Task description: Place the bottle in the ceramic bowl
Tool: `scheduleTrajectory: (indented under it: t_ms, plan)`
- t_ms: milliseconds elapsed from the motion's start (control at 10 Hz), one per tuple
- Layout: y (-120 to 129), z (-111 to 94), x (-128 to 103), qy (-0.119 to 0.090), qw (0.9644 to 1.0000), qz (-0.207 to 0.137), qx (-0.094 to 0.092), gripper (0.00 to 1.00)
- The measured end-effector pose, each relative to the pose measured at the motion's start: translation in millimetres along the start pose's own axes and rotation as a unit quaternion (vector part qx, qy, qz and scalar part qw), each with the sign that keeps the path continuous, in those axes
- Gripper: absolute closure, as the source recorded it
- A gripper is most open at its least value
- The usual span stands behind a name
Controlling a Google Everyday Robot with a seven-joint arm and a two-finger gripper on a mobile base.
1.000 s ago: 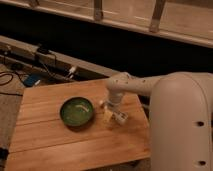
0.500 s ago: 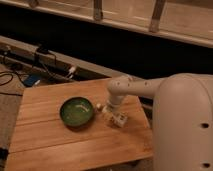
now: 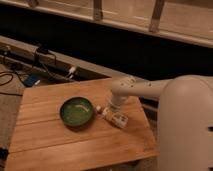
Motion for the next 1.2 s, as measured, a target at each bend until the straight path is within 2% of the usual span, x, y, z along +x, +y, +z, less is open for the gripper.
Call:
scheduleTrajectory:
  t_ms: [200, 400, 700, 800, 1000, 1200]
  plan:
    - [-5, -8, 6, -0.007, 0.9999, 0.010, 0.007, 1.00]
    - [-13, -27, 10, -0.014, 0.9994, 0.019, 0.025, 1.00]
    - [-27, -93, 14, -0.031, 0.9969, 0.021, 0.069, 1.00]
    - [-28, -107, 9, -0.033, 0.9964, 0.012, 0.077, 1.00]
    - [-27, -139, -13, -0.038, 0.9940, -0.026, 0.099, 1.00]
    - [-21, -148, -48, -0.040, 0.9906, -0.071, 0.110, 1.00]
